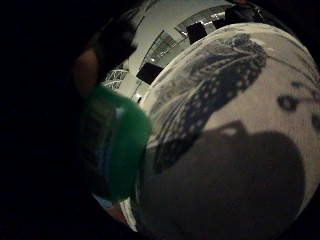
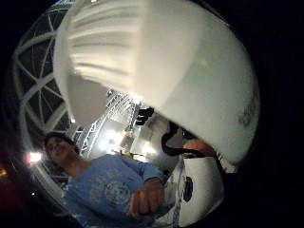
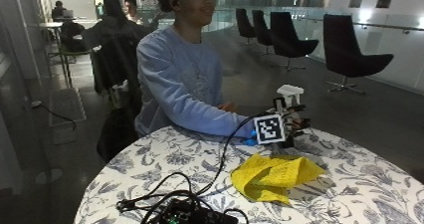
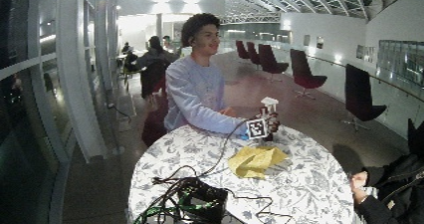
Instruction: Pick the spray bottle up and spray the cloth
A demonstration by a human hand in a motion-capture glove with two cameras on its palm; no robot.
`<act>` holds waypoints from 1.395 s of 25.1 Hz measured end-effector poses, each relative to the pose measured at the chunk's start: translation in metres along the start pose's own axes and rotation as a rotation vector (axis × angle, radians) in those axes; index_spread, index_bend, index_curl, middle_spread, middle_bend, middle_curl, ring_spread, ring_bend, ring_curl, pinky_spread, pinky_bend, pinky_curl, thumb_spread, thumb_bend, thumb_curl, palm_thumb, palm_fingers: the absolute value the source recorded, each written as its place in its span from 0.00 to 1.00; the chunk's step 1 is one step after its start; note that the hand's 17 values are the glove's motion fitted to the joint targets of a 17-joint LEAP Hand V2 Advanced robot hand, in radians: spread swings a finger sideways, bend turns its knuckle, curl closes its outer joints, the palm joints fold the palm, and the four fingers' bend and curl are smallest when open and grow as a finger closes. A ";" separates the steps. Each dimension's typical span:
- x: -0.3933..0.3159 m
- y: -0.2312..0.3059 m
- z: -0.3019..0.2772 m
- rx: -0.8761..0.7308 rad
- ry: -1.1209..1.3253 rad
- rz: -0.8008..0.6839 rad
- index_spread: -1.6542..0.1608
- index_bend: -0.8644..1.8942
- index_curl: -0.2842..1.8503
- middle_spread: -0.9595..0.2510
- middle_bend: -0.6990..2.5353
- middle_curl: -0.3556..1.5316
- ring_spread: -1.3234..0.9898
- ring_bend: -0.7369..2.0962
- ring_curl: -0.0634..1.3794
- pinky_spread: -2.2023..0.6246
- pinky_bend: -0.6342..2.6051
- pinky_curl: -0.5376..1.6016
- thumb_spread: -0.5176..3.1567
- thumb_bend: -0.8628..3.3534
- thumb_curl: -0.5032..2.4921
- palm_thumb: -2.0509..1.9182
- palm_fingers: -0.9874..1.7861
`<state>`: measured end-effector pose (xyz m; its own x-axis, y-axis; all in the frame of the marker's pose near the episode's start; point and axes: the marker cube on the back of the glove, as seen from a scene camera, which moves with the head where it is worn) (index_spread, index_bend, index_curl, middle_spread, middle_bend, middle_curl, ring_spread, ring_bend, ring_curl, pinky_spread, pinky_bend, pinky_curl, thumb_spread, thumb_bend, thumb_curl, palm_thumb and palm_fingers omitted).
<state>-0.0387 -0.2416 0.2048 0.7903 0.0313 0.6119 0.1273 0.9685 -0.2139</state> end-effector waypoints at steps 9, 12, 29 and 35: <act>-0.039 0.068 -0.068 0.167 0.151 0.050 0.71 0.35 0.23 0.79 0.31 0.42 0.58 0.42 0.28 0.84 0.25 0.40 0.41 0.20 0.35 0.74 0.54; -0.042 0.106 -0.105 0.220 0.289 0.076 0.71 0.36 0.23 0.79 0.31 0.42 0.59 0.42 0.28 0.84 0.25 0.40 0.41 0.20 0.35 0.74 0.56; -0.048 0.304 -0.194 0.333 0.753 0.237 0.72 0.37 0.26 0.77 0.34 0.42 0.58 0.41 0.28 0.85 0.24 0.38 0.42 0.20 0.34 0.73 0.60; -0.045 0.316 -0.203 0.341 0.761 0.249 0.73 0.37 0.27 0.76 0.34 0.42 0.58 0.41 0.28 0.86 0.24 0.37 0.43 0.20 0.34 0.73 0.61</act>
<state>0.0877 0.0132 -0.0450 0.9726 0.1966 -0.1241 -0.1929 0.9804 0.0409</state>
